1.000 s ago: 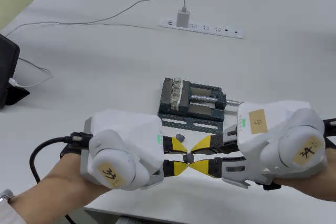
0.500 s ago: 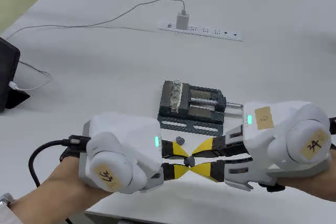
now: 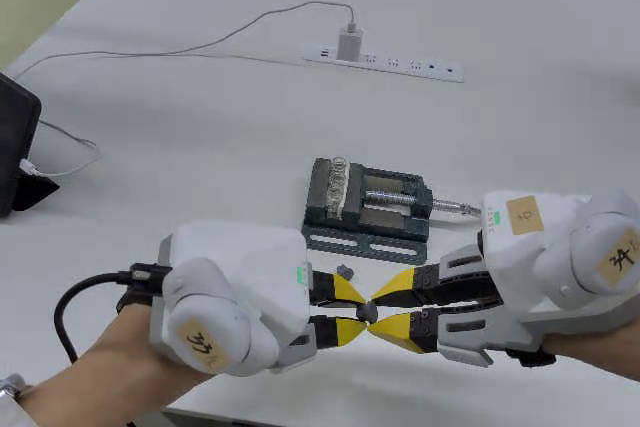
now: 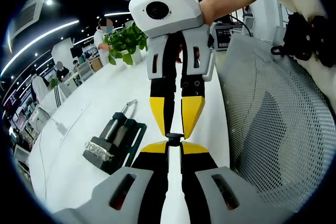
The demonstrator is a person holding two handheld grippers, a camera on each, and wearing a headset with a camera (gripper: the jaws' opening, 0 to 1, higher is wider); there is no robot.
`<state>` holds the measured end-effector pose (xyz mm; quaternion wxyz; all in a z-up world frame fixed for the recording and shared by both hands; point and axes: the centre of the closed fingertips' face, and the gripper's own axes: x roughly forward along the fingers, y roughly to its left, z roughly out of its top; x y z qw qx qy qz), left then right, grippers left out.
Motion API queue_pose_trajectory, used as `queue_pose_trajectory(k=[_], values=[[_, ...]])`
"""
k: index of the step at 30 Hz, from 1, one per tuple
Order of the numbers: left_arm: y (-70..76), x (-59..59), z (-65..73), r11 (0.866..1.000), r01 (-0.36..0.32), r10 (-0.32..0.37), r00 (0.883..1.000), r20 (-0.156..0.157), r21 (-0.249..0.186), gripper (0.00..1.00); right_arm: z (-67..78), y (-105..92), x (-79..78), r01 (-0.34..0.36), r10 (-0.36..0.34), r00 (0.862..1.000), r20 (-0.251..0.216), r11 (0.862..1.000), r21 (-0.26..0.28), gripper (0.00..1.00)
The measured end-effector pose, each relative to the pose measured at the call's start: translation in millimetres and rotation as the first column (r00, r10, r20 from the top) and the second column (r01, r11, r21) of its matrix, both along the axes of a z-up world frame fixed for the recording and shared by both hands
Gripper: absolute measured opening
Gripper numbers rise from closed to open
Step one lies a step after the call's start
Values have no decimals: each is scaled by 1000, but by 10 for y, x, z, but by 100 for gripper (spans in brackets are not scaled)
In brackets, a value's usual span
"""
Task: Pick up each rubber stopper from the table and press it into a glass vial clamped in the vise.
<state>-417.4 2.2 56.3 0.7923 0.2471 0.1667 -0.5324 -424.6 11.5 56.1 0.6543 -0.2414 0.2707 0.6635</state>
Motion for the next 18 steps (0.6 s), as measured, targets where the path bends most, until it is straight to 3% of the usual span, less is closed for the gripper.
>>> queue_pose_trajectory(k=[7, 18], values=[[11, 17, 27, 999, -22, 21, 999, -24, -42, 4, 43, 9, 7, 2, -2, 1000, 6, 1000, 10, 9], [-2, 18, 42, 998, -22, 21, 999, -28, -51, 4, 61, -3, 19, -9, 9, 999, 32, 1000, 4, 9]])
